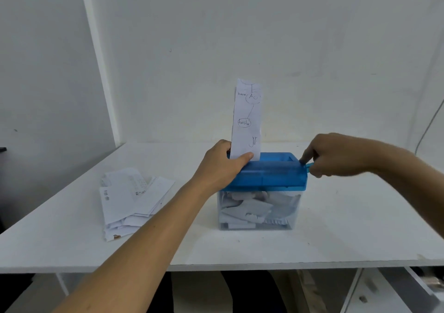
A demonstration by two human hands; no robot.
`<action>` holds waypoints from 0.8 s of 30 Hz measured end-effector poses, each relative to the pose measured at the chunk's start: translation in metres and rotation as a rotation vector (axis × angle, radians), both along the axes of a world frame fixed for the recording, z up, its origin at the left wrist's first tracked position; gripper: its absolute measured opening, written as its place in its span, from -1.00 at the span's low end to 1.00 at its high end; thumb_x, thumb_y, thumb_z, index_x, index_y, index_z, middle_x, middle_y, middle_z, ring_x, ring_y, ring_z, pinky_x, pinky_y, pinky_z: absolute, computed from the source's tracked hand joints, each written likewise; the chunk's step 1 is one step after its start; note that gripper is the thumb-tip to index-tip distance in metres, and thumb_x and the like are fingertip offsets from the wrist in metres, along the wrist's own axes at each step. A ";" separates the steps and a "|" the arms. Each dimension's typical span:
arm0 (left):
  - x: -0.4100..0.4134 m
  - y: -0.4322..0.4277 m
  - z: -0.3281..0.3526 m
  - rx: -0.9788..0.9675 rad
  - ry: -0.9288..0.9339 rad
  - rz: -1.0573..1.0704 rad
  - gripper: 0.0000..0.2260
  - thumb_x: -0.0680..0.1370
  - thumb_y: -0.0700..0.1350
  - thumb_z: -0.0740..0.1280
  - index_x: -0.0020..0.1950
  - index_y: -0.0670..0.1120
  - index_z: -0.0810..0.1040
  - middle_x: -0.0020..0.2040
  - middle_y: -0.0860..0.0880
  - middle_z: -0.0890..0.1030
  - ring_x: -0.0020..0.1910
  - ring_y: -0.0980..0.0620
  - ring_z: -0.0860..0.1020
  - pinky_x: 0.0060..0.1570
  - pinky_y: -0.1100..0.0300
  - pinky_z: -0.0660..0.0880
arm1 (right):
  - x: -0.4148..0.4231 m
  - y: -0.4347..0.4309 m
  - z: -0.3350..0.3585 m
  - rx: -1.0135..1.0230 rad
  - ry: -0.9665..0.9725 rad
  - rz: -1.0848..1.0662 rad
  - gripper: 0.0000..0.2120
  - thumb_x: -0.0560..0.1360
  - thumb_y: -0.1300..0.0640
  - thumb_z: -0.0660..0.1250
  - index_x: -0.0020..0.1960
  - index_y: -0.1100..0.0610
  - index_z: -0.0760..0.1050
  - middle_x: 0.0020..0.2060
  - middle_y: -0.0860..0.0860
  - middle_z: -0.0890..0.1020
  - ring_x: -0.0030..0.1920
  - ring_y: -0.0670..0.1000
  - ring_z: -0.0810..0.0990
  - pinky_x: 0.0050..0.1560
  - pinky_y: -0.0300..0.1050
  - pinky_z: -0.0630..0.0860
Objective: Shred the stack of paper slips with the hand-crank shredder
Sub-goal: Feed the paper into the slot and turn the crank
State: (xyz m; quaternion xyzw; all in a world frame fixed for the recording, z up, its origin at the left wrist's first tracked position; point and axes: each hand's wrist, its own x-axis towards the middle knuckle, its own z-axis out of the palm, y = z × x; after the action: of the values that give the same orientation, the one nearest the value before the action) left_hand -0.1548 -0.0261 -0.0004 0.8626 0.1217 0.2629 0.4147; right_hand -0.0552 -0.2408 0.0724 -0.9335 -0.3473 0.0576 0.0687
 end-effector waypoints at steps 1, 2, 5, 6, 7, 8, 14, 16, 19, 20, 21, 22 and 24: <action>0.001 0.001 0.000 -0.002 -0.002 0.000 -0.67 0.61 0.08 0.36 0.30 -0.03 0.46 0.16 0.11 0.52 0.05 0.13 0.49 -0.21 0.42 0.38 | 0.007 0.004 0.007 -0.001 0.075 -0.014 -0.68 0.41 0.31 0.29 0.12 0.27 0.65 -0.43 -0.05 0.50 -0.45 -0.07 0.39 -0.42 -0.26 0.34; 0.002 0.002 0.000 -0.006 -0.003 -0.001 -0.68 0.61 0.08 0.35 0.29 -0.02 0.47 0.17 0.11 0.52 0.04 0.14 0.49 -0.19 0.42 0.37 | 0.013 0.008 0.012 -0.014 0.130 -0.023 -0.72 0.38 0.34 0.28 0.05 0.39 0.61 -0.46 0.01 0.44 -0.50 -0.04 0.31 -0.49 -0.23 0.28; 0.003 0.002 0.000 -0.014 0.001 -0.010 -0.66 0.61 0.06 0.35 0.33 -0.04 0.45 0.19 0.10 0.52 0.08 0.11 0.49 -0.18 0.43 0.37 | 0.032 0.018 0.022 -0.008 0.304 -0.034 -0.85 0.39 0.36 0.26 -0.31 0.37 0.55 -0.43 0.08 0.35 -0.47 -0.01 0.19 -0.48 -0.20 0.17; 0.004 0.003 0.000 -0.011 0.005 -0.015 -0.65 0.62 0.06 0.34 0.34 -0.05 0.45 0.22 0.09 0.52 0.10 0.10 0.48 -0.18 0.44 0.37 | 0.039 0.020 0.023 0.007 0.346 -0.030 -0.78 0.42 0.33 0.25 -0.37 0.28 0.57 -0.42 0.07 0.38 -0.45 -0.01 0.21 -0.46 -0.20 0.19; 0.003 0.003 -0.001 -0.012 0.005 -0.017 -0.65 0.62 0.05 0.34 0.35 -0.06 0.45 0.25 0.08 0.52 0.11 0.10 0.48 -0.17 0.44 0.37 | 0.044 0.022 0.022 0.026 0.362 -0.023 -0.75 0.44 0.30 0.24 -0.36 0.23 0.60 -0.42 0.04 0.44 -0.44 -0.02 0.27 -0.44 -0.20 0.23; 0.003 0.003 -0.001 -0.012 0.001 -0.020 -0.65 0.62 0.04 0.34 0.36 -0.06 0.45 0.28 0.07 0.53 0.13 0.10 0.48 -0.16 0.44 0.38 | 0.049 0.024 0.019 0.068 0.363 -0.014 -0.74 0.46 0.26 0.21 -0.30 0.22 0.63 -0.43 0.01 0.50 -0.42 -0.02 0.33 -0.42 -0.20 0.29; 0.004 0.002 -0.003 -0.034 -0.014 -0.026 -0.65 0.64 0.01 0.32 0.38 -0.06 0.44 0.31 0.05 0.53 0.15 0.09 0.49 -0.10 0.38 0.41 | 0.076 0.044 -0.028 0.692 0.078 0.023 -0.76 0.58 0.12 0.27 -0.22 0.23 0.45 -0.36 0.07 0.49 -0.39 0.03 0.41 -0.44 -0.14 0.36; 0.003 0.002 -0.003 -0.047 -0.015 -0.027 -0.67 0.64 0.01 0.32 0.37 -0.04 0.44 0.27 0.07 0.53 0.12 0.10 0.50 -0.09 0.37 0.40 | 0.081 0.048 -0.051 0.733 -0.014 -0.038 -0.60 0.61 -0.07 0.30 -0.26 0.19 0.43 -0.41 0.02 0.50 -0.41 0.00 0.41 -0.38 -0.15 0.38; 0.003 0.003 -0.004 -0.051 -0.022 -0.046 -0.77 0.65 -0.01 0.30 0.30 0.04 0.45 0.22 0.11 0.51 0.04 0.19 0.49 -0.10 0.40 0.39 | 0.079 0.047 -0.093 0.853 0.124 -0.097 -0.46 0.61 -0.18 0.26 -0.34 0.23 0.42 -0.46 0.14 0.49 -0.40 0.04 0.43 -0.33 -0.11 0.41; 0.003 0.003 -0.004 -0.055 -0.024 -0.049 -0.81 0.65 -0.02 0.29 0.25 0.08 0.44 0.23 0.10 0.52 0.04 0.19 0.49 -0.09 0.39 0.39 | 0.074 0.046 -0.106 0.944 0.182 -0.124 -0.44 0.61 -0.17 0.26 -0.32 0.27 0.48 -0.43 0.20 0.54 -0.39 0.06 0.47 -0.31 -0.07 0.44; 0.004 0.003 -0.004 -0.065 -0.026 -0.054 -0.84 0.65 -0.03 0.29 0.23 0.09 0.44 0.25 0.08 0.52 0.07 0.17 0.50 -0.06 0.36 0.41 | 0.069 0.045 -0.117 1.028 0.211 -0.156 -0.47 0.63 -0.13 0.26 -0.27 0.31 0.53 -0.40 0.23 0.59 -0.37 0.07 0.51 -0.31 -0.06 0.47; 0.004 0.003 -0.003 -0.070 -0.029 -0.059 -0.83 0.64 -0.03 0.29 0.23 0.09 0.46 0.26 0.06 0.53 0.11 0.14 0.51 -0.02 0.32 0.42 | 0.062 0.043 -0.125 1.088 0.207 -0.186 -0.54 0.64 -0.04 0.28 -0.22 0.32 0.56 -0.36 0.23 0.62 -0.34 0.08 0.54 -0.32 -0.06 0.49; 0.003 0.004 -0.003 -0.075 -0.039 -0.058 -0.74 0.63 -0.05 0.30 0.33 0.05 0.50 0.29 0.04 0.54 0.18 0.08 0.52 0.07 0.26 0.44 | 0.050 0.039 -0.138 1.099 0.182 -0.210 -0.71 0.64 0.13 0.29 -0.13 0.33 0.58 -0.30 0.23 0.65 -0.32 0.09 0.55 -0.35 -0.05 0.52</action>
State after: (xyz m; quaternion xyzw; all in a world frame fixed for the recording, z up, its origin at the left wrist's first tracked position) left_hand -0.1515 -0.0217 -0.0031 0.8443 0.0982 0.2627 0.4567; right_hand -0.0049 -0.2021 -0.0660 -0.7812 -0.2242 -0.0589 0.5796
